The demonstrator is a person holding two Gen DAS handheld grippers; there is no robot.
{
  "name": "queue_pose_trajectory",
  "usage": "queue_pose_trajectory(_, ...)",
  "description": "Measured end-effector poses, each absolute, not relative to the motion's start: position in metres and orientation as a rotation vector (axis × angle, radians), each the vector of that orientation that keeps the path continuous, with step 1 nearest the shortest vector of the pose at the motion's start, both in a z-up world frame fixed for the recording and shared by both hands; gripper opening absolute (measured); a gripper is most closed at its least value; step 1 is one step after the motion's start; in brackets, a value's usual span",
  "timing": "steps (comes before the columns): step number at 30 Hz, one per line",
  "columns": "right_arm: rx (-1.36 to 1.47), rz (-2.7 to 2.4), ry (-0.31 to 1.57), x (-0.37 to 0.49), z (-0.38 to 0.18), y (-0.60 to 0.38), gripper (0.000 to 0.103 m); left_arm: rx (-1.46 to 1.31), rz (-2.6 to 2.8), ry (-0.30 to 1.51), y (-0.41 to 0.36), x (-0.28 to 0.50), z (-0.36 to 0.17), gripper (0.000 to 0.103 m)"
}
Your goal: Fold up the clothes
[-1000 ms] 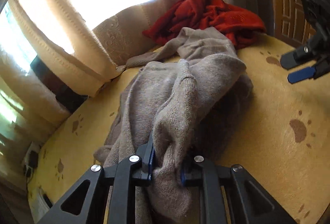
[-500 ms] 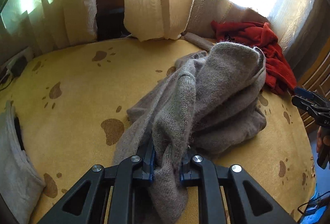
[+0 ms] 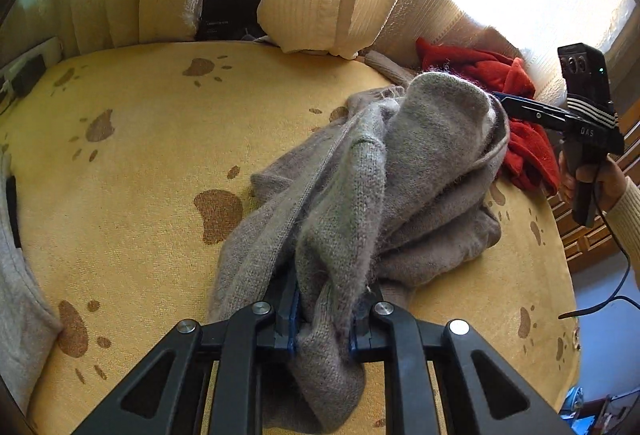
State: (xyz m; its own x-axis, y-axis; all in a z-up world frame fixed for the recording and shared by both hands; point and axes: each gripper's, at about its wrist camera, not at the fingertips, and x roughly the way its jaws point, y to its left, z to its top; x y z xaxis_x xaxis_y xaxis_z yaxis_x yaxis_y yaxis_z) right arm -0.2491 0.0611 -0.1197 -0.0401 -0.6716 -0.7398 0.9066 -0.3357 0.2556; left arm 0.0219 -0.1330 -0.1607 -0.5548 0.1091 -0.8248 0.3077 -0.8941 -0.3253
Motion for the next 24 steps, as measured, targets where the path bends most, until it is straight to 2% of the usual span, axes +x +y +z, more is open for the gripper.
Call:
queue_pose_trajectory(4, 0.974, -1.532, 0.346, -0.242, -0.137, 0.038, 0.086, 1.438, -2.588, 0.745, -0.140, 0.022, -0.161, 0.018)
queue_pose_trajectory(10, 1.132, -1.367, 0.372, -0.229, -0.171, 0.022, 0.083, 1.468, -2.569, 0.863, -0.151, 0.021, -0.164, 0.024)
queue_pose_trajectory(11, 1.164, -1.351, 0.391, -0.227, -0.177, 0.021, 0.075, 1.470, -2.564, 0.883, -0.153, 0.021, -0.164, 0.026)
queue_pose_trajectory(12, 1.182, -1.342, 0.400, -0.225, -0.181, 0.021, 0.063, 1.472, -2.560, 0.901, -0.154, 0.021, -0.165, 0.027)
queue_pose_trajectory(13, 1.192, -1.345, 0.395, -0.224, -0.183, 0.024, 0.057, 1.475, -2.558, 0.904, -0.154, 0.020, -0.164, 0.031)
queue_pose_trajectory(15, 1.199, -1.367, 0.359, -0.224, -0.182, 0.032, 0.035, 1.481, -2.556, 0.909, -0.154, 0.019, -0.163, 0.035)
queue_pose_trajectory(17, 1.193, -1.404, 0.322, -0.224, -0.177, 0.041, 0.026, 1.480, -2.554, 0.921, -0.154, 0.017, -0.162, 0.044)
queue_pose_trajectory(24, 1.131, -1.529, 0.165, -0.218, -0.140, 0.075, 0.019, 1.477, -2.547, 0.961, -0.158, 0.011, -0.159, 0.044)
